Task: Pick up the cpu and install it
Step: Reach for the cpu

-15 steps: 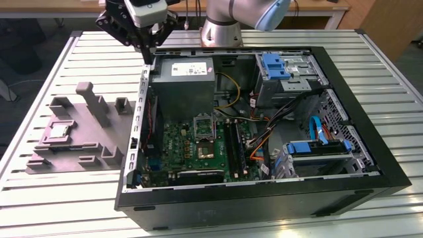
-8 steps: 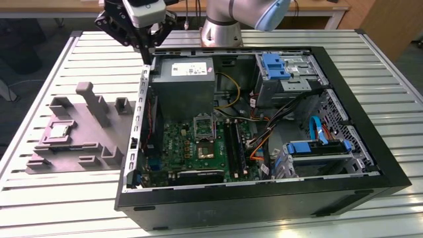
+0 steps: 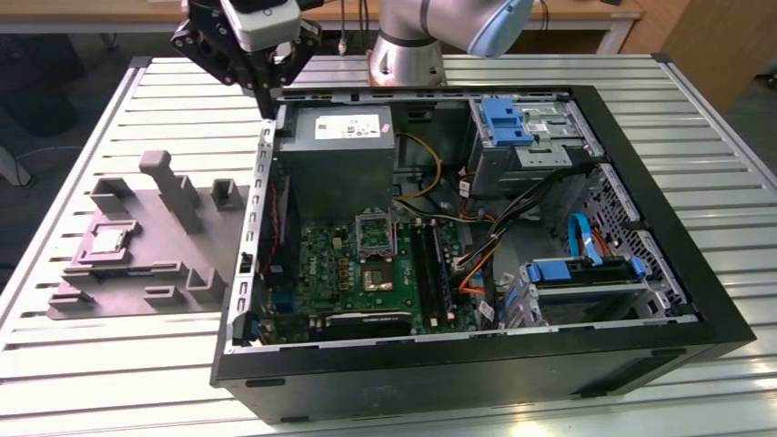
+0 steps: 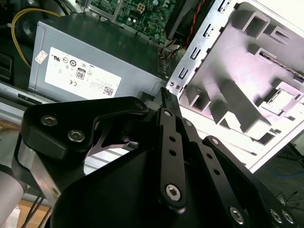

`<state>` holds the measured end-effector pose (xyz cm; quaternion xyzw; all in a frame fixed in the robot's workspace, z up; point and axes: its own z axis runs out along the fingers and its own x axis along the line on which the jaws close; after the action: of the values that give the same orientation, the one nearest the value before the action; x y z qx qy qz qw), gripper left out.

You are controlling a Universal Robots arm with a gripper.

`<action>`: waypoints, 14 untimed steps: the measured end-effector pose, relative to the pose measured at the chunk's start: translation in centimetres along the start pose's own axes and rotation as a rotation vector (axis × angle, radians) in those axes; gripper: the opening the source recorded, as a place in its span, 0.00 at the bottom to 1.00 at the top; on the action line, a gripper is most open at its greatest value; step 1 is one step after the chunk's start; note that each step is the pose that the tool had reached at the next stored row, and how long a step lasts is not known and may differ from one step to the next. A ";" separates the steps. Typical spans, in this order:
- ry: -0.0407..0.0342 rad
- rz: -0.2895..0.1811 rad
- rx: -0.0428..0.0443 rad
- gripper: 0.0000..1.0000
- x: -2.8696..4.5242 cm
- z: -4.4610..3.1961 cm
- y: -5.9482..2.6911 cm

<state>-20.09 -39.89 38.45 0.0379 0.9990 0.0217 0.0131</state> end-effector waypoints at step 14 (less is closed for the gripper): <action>0.0000 0.000 0.0000 0.11 0.49 0.18 -0.04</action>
<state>-20.58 -39.89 38.26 0.0379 0.9990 0.0217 0.0131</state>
